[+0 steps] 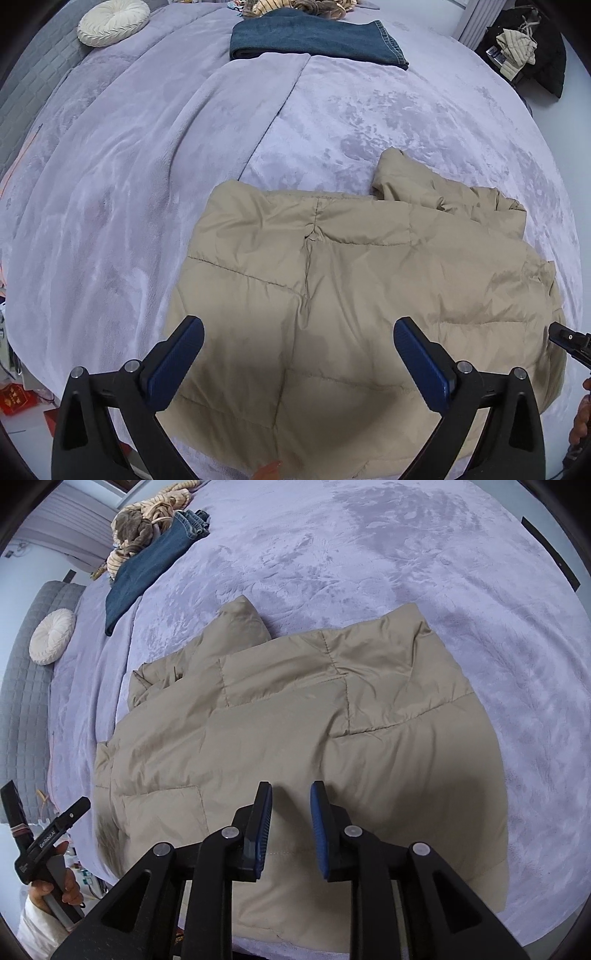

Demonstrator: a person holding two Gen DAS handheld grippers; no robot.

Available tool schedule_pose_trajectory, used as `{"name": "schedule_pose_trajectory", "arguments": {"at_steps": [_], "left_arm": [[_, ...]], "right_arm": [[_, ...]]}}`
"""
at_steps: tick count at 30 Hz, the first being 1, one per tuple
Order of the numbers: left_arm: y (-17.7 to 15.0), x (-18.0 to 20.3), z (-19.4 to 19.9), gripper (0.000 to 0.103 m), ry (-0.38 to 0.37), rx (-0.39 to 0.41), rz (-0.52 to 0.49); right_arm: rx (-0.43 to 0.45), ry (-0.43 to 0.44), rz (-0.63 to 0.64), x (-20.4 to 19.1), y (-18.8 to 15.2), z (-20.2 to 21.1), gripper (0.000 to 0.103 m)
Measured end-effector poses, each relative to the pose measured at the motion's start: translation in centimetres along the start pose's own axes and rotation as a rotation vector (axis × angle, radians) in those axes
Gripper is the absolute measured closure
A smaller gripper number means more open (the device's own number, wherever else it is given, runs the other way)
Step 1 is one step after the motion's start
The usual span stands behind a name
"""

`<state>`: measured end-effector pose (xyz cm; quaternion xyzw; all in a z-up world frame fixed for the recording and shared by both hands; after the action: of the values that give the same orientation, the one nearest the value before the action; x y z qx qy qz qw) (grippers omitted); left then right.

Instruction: Fold large clothes

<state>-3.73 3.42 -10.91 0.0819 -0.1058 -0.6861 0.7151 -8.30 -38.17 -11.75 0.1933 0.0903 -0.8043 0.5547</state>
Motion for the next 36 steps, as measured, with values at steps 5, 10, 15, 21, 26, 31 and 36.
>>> {"name": "schedule_pose_trajectory", "arguments": {"at_steps": [5,10,15,21,26,31,36], "left_arm": [[-0.8,-0.2,-0.2,0.000,-0.016,-0.012,0.006],[-1.6,-1.1,-1.1,0.000,-0.048,-0.034,-0.004],[-2.4,-1.9,-2.0,0.000,-0.083,-0.070,-0.050],[-3.1,-2.8,-2.6,0.000,-0.121,-0.091,-0.113],[-3.4,-3.9,-3.1,0.000,-0.139,-0.101,-0.124],[-3.6,-4.3,-3.4,0.000,-0.151,-0.105,-0.128],[-3.6,-4.5,-3.7,0.000,-0.160,-0.104,-0.125]], "right_arm": [[-0.019,0.023,0.038,-1.6,-0.6,-0.7,0.049],[-0.024,0.036,0.059,-3.9,-1.9,-1.1,0.029],[-0.010,0.035,0.032,-5.9,-3.8,-1.7,0.022],[-0.008,0.021,-0.002,-7.8,-6.6,-2.9,0.018],[0.002,0.003,-0.018,-8.9,-8.1,-3.5,0.014],[0.015,-0.009,-0.023,-9.5,-8.7,-3.8,0.006],[0.027,0.010,-0.003,-10.5,-8.8,-4.0,0.000]]}}
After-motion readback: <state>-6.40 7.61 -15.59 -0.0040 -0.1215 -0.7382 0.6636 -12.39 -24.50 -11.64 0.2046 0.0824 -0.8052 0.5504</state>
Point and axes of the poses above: each gripper's, at about its wrist camera, not at the fingertips, and z roughly against the way its jaws point, x to its right, y to its top, the point moved 6 cm from there along -z, roughly the way its jaws point, and after that the axes turned 5 degrees about -z, right-handed, at the moved point
